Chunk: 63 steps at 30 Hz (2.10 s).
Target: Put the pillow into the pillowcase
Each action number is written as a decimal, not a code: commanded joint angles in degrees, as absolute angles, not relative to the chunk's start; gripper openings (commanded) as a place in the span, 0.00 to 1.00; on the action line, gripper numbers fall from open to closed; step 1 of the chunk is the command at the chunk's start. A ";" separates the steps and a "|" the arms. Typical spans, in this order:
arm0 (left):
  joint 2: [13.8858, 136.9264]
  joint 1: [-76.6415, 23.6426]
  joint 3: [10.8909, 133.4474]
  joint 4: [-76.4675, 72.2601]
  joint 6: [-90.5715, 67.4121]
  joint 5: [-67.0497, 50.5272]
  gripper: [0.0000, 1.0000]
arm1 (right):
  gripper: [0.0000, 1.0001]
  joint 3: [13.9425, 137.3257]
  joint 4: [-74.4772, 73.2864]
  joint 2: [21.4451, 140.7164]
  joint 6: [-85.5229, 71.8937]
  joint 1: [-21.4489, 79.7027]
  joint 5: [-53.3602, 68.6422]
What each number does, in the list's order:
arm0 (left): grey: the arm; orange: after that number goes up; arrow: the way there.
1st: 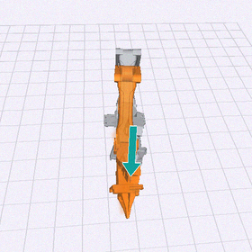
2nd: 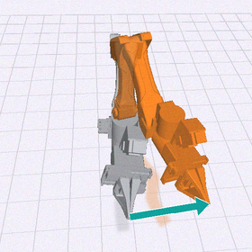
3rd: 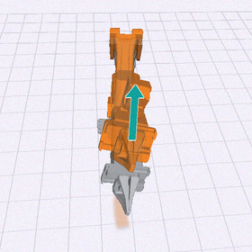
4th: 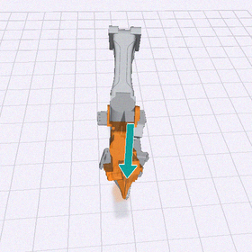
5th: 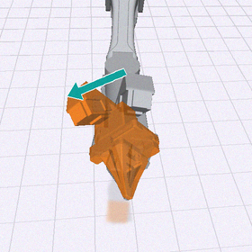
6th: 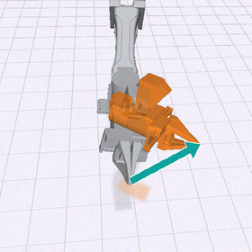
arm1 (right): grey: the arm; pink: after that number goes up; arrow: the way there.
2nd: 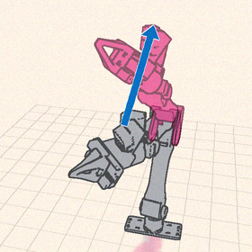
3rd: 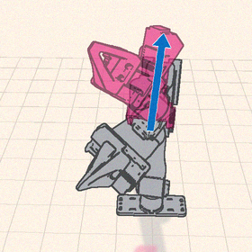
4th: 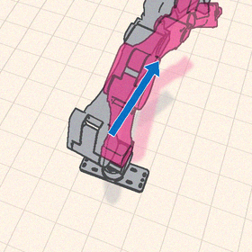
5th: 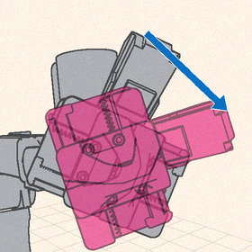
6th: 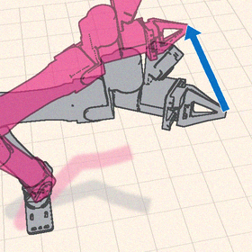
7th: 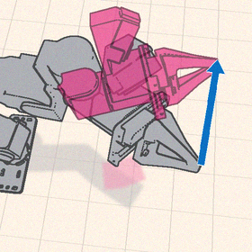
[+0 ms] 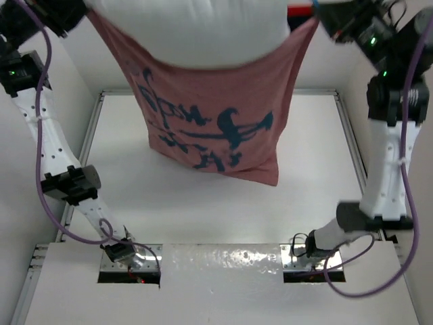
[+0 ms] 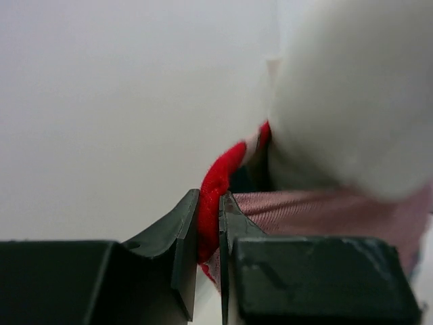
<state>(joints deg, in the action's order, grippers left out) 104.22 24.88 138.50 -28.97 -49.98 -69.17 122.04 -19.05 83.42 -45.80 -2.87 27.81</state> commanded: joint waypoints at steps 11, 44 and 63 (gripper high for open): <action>105.68 35.42 159.37 -14.62 -42.05 -52.56 0.00 | 0.00 148.20 -9.39 89.72 -48.34 -7.12 16.28; 99.25 35.07 133.69 -16.53 -42.12 -62.50 0.00 | 0.00 125.79 5.54 88.87 -63.38 -10.37 14.51; 96.96 30.52 139.87 -2.09 -21.80 -49.94 0.00 | 0.00 122.77 -2.19 87.20 -54.24 -4.41 18.29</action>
<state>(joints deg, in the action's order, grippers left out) 99.94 30.41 142.34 -11.40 -36.88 -62.78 126.37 -6.94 92.88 -59.88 -3.03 31.31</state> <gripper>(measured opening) 0.110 0.033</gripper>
